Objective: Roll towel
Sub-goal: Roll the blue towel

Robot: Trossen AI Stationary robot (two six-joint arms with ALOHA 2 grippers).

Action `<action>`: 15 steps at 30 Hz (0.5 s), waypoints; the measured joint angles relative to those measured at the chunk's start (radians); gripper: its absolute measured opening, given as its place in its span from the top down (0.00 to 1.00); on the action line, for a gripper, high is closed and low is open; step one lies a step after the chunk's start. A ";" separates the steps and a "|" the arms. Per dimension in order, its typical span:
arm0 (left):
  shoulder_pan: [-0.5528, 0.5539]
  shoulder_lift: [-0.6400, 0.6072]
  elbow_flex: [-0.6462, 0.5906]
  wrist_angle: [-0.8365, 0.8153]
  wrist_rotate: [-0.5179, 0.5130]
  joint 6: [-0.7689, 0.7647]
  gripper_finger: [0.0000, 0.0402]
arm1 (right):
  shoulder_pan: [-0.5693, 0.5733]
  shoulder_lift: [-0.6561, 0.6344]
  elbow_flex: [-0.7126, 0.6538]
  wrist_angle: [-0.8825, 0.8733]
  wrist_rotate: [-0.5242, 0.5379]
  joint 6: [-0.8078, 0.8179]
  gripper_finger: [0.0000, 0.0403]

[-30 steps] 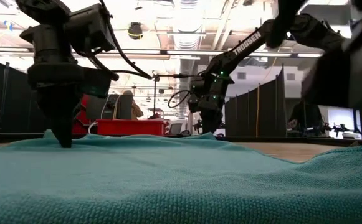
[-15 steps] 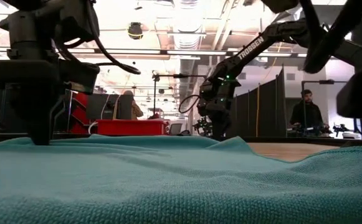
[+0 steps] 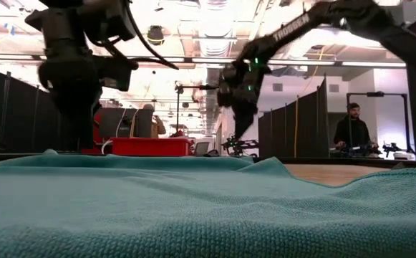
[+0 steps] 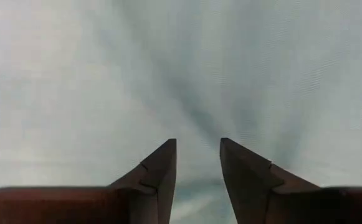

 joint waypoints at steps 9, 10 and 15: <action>0.406 -0.042 -0.003 0.000 0.043 0.294 0.73 | 0.357 -0.049 -0.070 -0.127 -0.180 -0.013 0.70; 0.449 -0.042 -0.003 0.007 0.062 0.330 0.73 | 0.403 -0.053 -0.092 -0.125 -0.181 -0.013 0.70; 0.610 -0.042 -0.003 0.012 0.114 0.445 0.73 | 0.620 -0.082 -0.225 -0.027 -0.181 0.070 0.70</action>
